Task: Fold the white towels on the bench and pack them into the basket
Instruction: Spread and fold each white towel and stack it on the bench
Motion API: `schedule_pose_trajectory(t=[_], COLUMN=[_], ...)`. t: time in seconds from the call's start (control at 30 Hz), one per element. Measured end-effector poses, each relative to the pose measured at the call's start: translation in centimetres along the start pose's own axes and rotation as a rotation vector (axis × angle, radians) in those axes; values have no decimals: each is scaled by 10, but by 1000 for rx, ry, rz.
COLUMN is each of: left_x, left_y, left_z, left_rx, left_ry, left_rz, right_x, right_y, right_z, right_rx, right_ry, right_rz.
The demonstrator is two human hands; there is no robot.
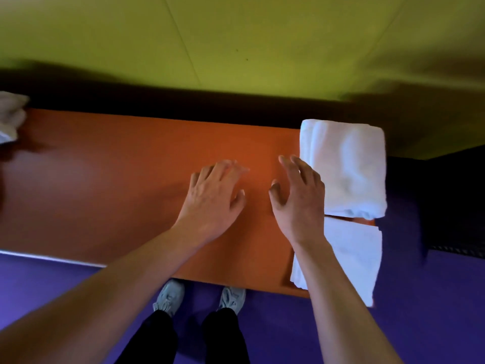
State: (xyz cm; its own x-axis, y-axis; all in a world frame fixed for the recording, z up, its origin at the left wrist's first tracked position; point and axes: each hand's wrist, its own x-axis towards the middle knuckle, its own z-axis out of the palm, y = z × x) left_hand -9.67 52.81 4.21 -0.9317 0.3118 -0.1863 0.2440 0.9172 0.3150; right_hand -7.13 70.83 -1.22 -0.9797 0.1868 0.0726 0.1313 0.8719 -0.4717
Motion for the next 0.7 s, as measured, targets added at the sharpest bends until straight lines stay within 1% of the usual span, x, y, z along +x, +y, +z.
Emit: schedule_pose_trajectory(t=[0.2, 0.37, 0.5, 0.7], left_x=[-12, -28, -47, -87], left_y=[-37, -70, -108, -190], left_z=[-9, -26, -43, -63], left_rx=[6, -20, -42, -69], left_ry=[7, 46, 86, 169], left_rz=[-90, -166, -224, -330], right_x=[6, 10, 14, 8], right_y=[-28, -62, -107, -204], right_z=[20, 29, 39, 73], right_rx=[35, 39, 39, 98], right_ry=[-26, -58, -143, -219], right_rz=[-61, -156, -217, -269])
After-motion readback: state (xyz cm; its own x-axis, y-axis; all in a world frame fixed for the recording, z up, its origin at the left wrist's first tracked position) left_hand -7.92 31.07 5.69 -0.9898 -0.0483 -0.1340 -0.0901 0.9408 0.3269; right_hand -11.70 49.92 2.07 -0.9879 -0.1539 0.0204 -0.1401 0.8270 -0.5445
